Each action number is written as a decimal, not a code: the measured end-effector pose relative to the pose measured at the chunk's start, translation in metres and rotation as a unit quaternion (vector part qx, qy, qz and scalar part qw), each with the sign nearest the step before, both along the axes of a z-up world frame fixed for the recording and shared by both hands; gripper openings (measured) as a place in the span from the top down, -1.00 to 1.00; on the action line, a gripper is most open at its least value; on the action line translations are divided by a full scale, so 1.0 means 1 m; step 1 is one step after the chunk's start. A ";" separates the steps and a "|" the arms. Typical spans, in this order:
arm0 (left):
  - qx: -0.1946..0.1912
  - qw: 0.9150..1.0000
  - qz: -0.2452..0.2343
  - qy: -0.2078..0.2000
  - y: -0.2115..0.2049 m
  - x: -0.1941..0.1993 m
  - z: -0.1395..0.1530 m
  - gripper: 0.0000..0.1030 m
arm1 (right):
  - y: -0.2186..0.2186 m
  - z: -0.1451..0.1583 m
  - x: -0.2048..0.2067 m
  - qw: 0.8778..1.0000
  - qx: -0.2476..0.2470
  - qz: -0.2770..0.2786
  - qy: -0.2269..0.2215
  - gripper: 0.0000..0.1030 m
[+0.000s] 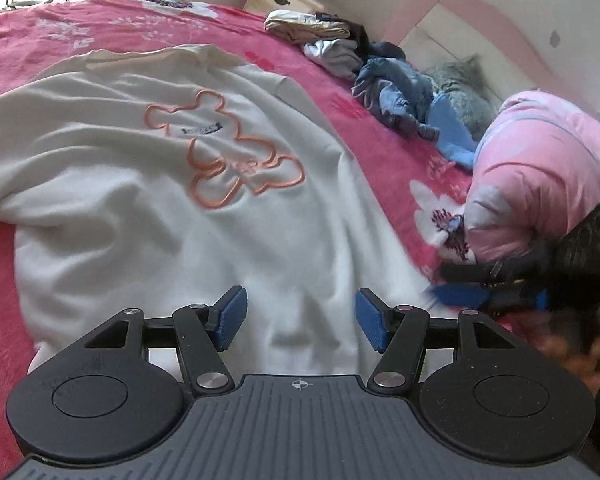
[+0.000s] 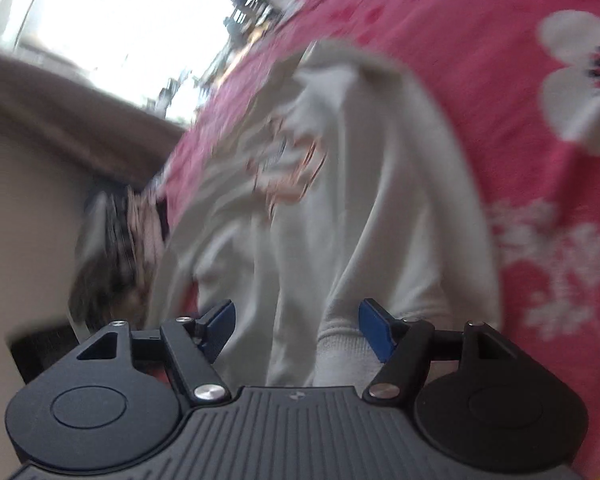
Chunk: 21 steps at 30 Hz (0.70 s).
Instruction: Fold clothes
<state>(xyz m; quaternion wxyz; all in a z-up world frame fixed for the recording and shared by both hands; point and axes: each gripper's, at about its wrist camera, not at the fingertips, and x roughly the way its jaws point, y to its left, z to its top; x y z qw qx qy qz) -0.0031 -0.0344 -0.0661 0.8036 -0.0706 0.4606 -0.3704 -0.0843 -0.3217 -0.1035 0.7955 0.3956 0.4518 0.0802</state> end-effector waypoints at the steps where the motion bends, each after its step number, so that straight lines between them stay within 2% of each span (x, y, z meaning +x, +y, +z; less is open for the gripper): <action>1: 0.001 1.000 -0.003 -0.003 -0.005 0.004 0.000 -0.17 | 0.009 -0.005 0.005 1.000 -0.004 0.018 0.008 -0.39; 4: 0.004 1.000 -0.019 -0.007 -0.023 0.015 -0.001 -0.18 | 0.039 -0.015 0.013 0.996 -0.022 0.080 0.015 -0.39; 8: 0.011 0.997 -0.071 0.013 -0.053 0.025 -0.013 -0.20 | 0.061 0.004 0.001 0.982 -0.080 0.168 -0.014 -0.39; 10: 0.026 0.995 -0.092 0.012 -0.066 0.023 -0.020 -0.19 | 0.036 0.022 -0.011 0.985 -0.074 0.152 -0.041 -0.41; 13: 0.050 0.993 -0.109 0.005 -0.076 0.015 -0.031 -0.19 | -0.002 0.046 -0.029 0.987 -0.064 0.124 -0.079 -0.55; 15: 0.066 0.991 -0.113 0.000 -0.079 0.011 -0.039 -0.20 | -0.033 0.039 -0.031 0.996 -0.056 0.051 -0.057 -0.58; 18: 0.078 0.991 -0.111 -0.006 -0.074 0.007 -0.048 -0.20 | -0.079 0.028 -0.034 0.997 -0.043 -0.058 -0.020 -0.55; 21: 0.068 0.992 -0.102 0.001 -0.066 0.008 -0.050 -0.20 | -0.092 -0.015 -0.020 0.993 -0.016 -0.105 0.054 -0.36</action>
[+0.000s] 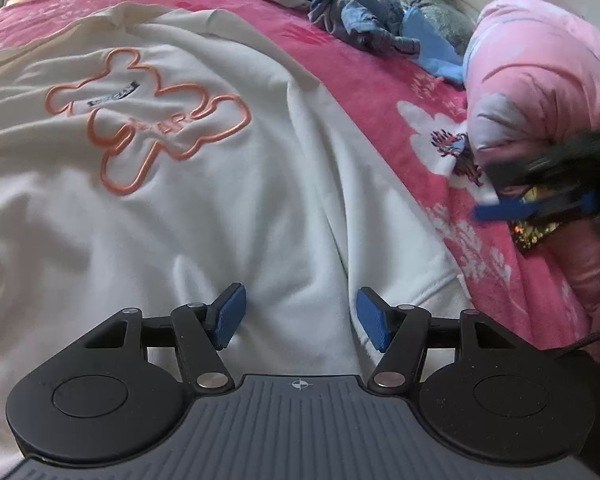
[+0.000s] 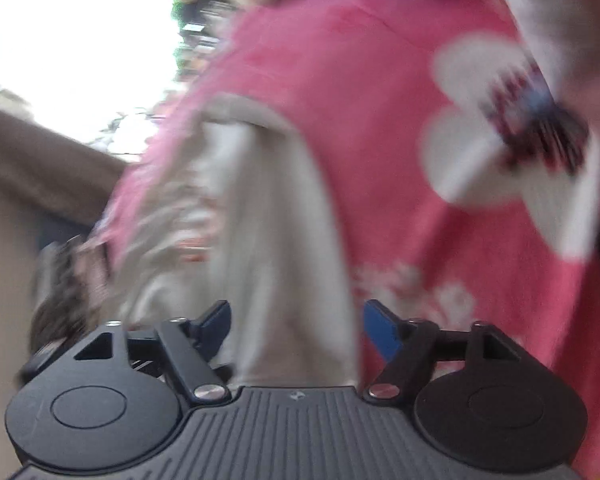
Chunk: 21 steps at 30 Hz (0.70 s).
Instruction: Fold clothes
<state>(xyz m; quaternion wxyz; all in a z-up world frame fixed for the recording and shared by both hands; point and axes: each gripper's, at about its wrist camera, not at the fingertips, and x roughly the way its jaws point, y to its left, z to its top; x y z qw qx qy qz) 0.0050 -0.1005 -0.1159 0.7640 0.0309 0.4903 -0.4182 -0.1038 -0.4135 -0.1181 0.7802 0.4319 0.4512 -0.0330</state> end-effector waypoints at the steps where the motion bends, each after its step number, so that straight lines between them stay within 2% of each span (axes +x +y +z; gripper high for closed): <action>1: -0.002 1.000 0.003 0.002 0.003 0.001 0.000 -0.19 | -0.001 -0.012 0.003 1.000 0.021 -0.009 0.009 -0.33; 3: -0.002 1.000 0.004 0.000 0.006 0.000 0.000 -0.19 | -0.001 -0.034 0.006 0.998 0.057 -0.027 0.023 -0.27; 5: -0.002 1.000 0.005 -0.005 0.007 -0.001 -0.001 -0.19 | 0.002 -0.036 0.009 0.998 0.055 -0.033 0.022 -0.28; 7: -0.002 1.000 0.005 -0.012 0.008 -0.004 -0.002 -0.19 | 0.006 -0.037 0.008 0.998 0.052 -0.034 0.024 -0.20; 9: -0.001 1.000 0.004 -0.021 0.009 -0.007 -0.002 -0.19 | 0.009 -0.035 0.005 0.998 0.045 -0.031 0.029 0.28; 11: 0.003 0.999 0.002 -0.032 0.008 -0.010 -0.003 -0.19 | 0.010 -0.038 -0.001 0.997 0.060 -0.033 0.032 0.48; 15: 0.012 0.999 -0.001 -0.044 0.005 -0.014 -0.001 -0.19 | 0.021 -0.046 0.005 0.997 0.070 -0.009 0.035 0.50; 16: 0.013 0.999 0.001 -0.044 0.004 -0.014 -0.001 -0.19 | 0.022 -0.045 0.008 0.997 0.063 -0.007 0.039 0.50; 17: 0.012 0.999 0.004 -0.041 0.005 -0.013 0.000 -0.20 | 0.022 -0.044 0.011 0.998 0.054 -0.005 0.042 0.62; 18: 0.010 0.999 0.007 -0.038 0.005 -0.013 0.001 -0.20 | 0.022 -0.036 0.014 0.999 0.028 -0.002 0.041 0.85; 19: 0.007 0.999 0.013 -0.033 0.006 -0.012 0.001 -0.19 | 0.022 -0.027 0.017 0.999 0.003 0.002 0.039 0.92; 21: 0.004 0.999 0.022 -0.023 0.008 -0.010 0.002 -0.19 | 0.020 -0.005 0.021 0.998 -0.054 0.008 0.020 0.92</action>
